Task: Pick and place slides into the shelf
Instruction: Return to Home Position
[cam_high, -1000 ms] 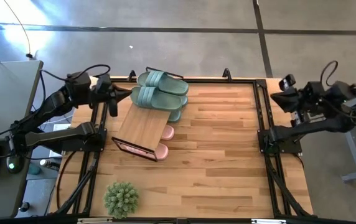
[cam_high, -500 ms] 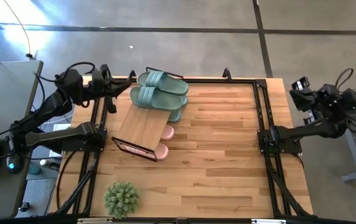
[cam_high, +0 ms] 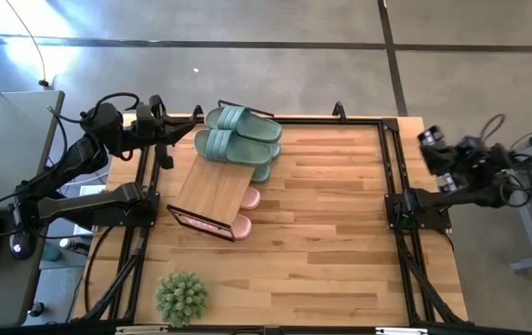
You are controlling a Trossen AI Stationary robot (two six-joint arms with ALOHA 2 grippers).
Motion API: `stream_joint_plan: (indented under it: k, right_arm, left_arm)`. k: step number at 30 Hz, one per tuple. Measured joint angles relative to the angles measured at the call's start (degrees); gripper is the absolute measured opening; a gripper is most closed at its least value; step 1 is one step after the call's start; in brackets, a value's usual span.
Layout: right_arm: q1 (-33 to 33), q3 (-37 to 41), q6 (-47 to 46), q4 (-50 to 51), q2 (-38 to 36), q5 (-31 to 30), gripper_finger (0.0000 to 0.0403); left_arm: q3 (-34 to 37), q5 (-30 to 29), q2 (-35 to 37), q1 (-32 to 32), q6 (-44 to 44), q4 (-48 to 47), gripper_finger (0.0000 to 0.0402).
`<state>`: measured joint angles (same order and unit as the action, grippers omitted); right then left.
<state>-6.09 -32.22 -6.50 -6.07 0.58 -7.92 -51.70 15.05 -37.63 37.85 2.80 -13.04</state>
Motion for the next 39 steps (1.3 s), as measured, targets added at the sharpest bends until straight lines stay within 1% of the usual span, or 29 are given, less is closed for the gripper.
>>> stream_joint_plan:
  k: [11,17,20,25,29,31,33,35,39]
  right_arm:
    - [0.0,21.1,-7.6,-16.1,0.1,0.8,0.0]
    - [0.0,29.3,-10.2,-26.7,0.0,0.6,0.0]
    - [0.0,31.6,-11.3,-28.7,0.0,0.2,0.0]
    - [0.0,31.6,-11.6,-25.8,0.2,-1.1,0.0]
    - [0.0,31.6,-11.2,-25.7,0.1,-1.7,0.0]
    - [0.0,31.6,-11.2,-25.2,0.1,-1.8,0.0]
    - [0.0,31.6,-11.2,-23.9,0.1,-2.0,0.0]
    - [0.0,31.6,-11.2,-22.6,0.2,-2.1,0.0]
    - [0.0,31.6,-11.0,-20.4,0.2,-2.5,0.0]
  left_arm:
    - [0.0,0.5,0.0,0.0,-1.6,0.0,0.0001]
    - [0.0,1.3,0.0,0.0,-2.6,0.0,0.0001]
    - [0.0,1.3,0.0,0.0,-2.9,0.0,0.0001]
    - [0.0,1.3,1.4,0.0,-4.1,0.7,0.0001]
    - [0.0,1.8,4.0,0.0,-4.1,5.8,0.0001]
    - [0.0,2.3,6.1,0.0,-4.1,8.5,0.0001]
    - [0.0,2.4,8.6,0.0,-5.1,8.9,0.0001]
    - [0.0,2.5,11.6,0.0,-6.6,7.6,0.0001]
    - [0.0,2.3,18.0,0.0,-8.6,2.0,0.0001]
